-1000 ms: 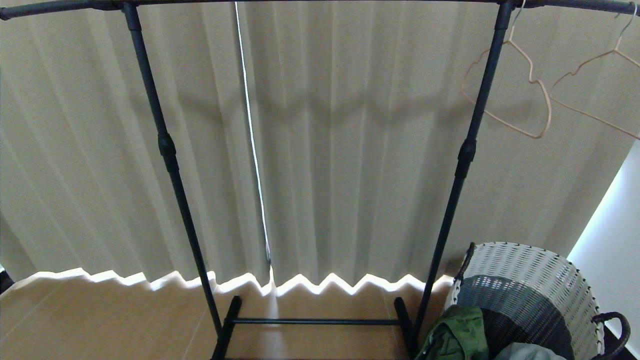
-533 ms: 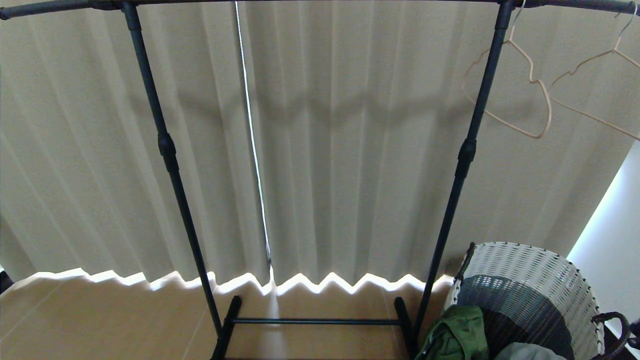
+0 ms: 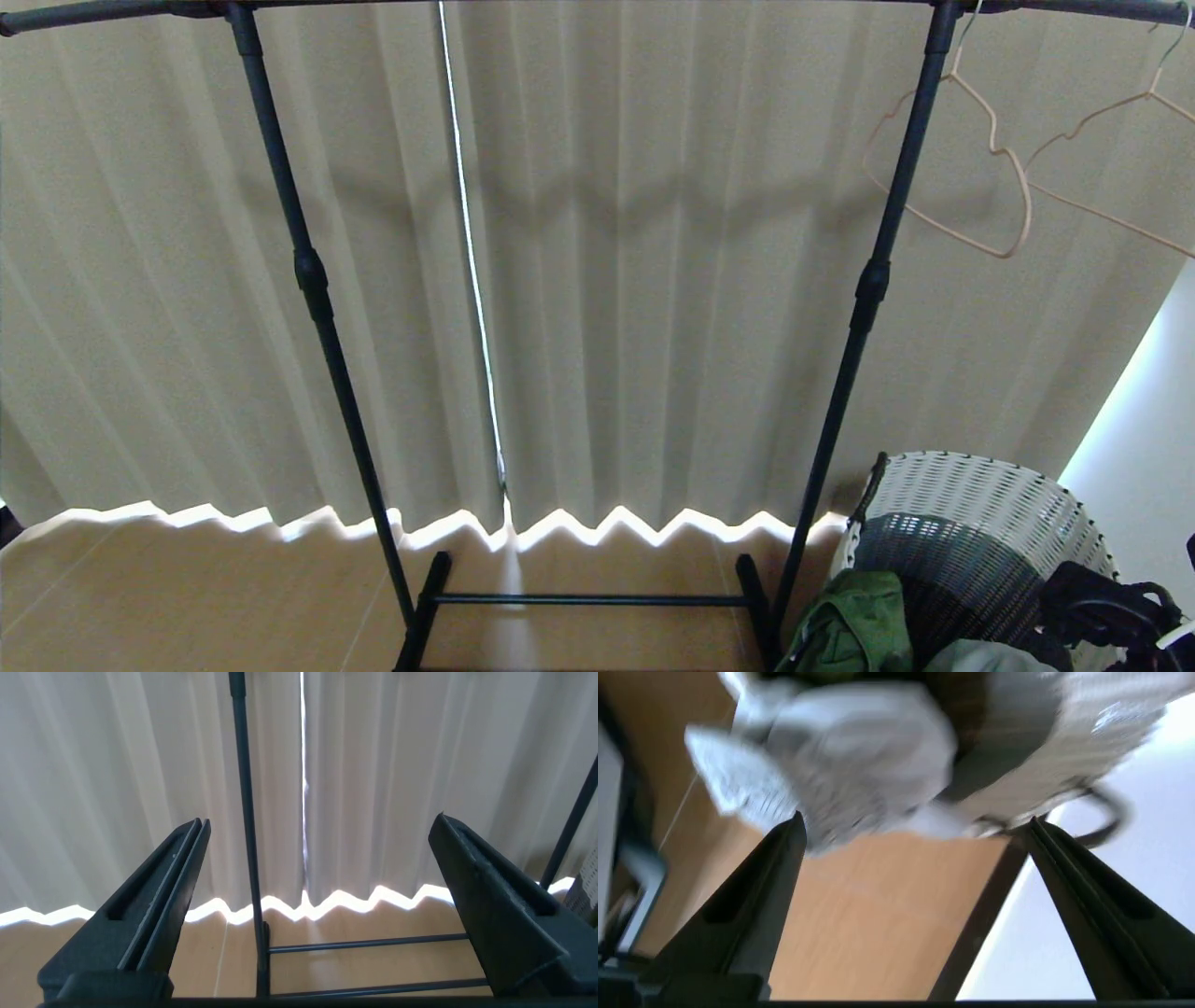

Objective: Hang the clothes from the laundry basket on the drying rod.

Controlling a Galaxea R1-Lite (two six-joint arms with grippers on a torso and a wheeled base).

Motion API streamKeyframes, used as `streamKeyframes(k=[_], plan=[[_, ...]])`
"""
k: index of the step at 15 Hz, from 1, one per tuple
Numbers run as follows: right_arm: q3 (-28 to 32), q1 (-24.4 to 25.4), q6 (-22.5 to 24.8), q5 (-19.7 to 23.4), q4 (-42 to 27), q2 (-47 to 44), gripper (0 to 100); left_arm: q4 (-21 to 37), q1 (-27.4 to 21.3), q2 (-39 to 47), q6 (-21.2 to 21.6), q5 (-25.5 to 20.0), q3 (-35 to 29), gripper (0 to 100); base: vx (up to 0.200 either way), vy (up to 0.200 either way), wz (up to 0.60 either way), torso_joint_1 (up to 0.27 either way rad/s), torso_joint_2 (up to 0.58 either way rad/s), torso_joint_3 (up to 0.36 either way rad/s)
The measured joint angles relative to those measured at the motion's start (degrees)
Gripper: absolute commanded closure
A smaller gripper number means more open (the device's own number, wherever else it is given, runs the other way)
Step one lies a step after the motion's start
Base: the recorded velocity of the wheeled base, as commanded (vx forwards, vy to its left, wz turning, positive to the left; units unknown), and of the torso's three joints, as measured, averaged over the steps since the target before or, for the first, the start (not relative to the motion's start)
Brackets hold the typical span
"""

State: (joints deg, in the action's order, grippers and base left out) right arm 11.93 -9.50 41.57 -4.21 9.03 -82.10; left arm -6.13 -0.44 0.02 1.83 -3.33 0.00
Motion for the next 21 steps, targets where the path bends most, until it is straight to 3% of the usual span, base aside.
streamKeyframes(k=[3, 9, 15, 16, 21], plan=[[-1.1, -0.5, 0.0, 0.1, 4.0, -6.5, 0, 0.0, 0.0, 0.0, 0.0, 0.0, 0.0, 0, 0.0, 0.0, 0.0, 0.0, 0.0, 0.0], [-3.9, -0.5, 0.0, -0.5, 19.7, -17.0, 0, 0.0, 0.0, 0.0, 0.0, 0.0, 0.0, 0, 0.0, 0.0, 0.0, 0.0, 0.0, 0.0], [-4.7, -1.7, -0.1, -2.4, 21.7, -20.8, 0, 0.0, 0.0, 0.0, -0.1, 0.1, 0.0, 0, 0.0, 0.0, 0.0, 0.0, 0.0, 0.0], [-4.7, -1.7, -0.1, -2.4, 21.7, -20.8, 100, 0.0, 0.0, 0.0, -0.1, 0.1, 0.0, 0, 0.0, 0.0, 0.0, 0.0, 0.0, 0.0], [-5.7, -1.8, -0.1, -2.4, 26.0, -20.5, 100, 0.0, 0.0, 0.0, -0.1, 0.1, 0.0, 0, 0.0, 0.0, 0.0, 0.0, 0.0, 0.0]])
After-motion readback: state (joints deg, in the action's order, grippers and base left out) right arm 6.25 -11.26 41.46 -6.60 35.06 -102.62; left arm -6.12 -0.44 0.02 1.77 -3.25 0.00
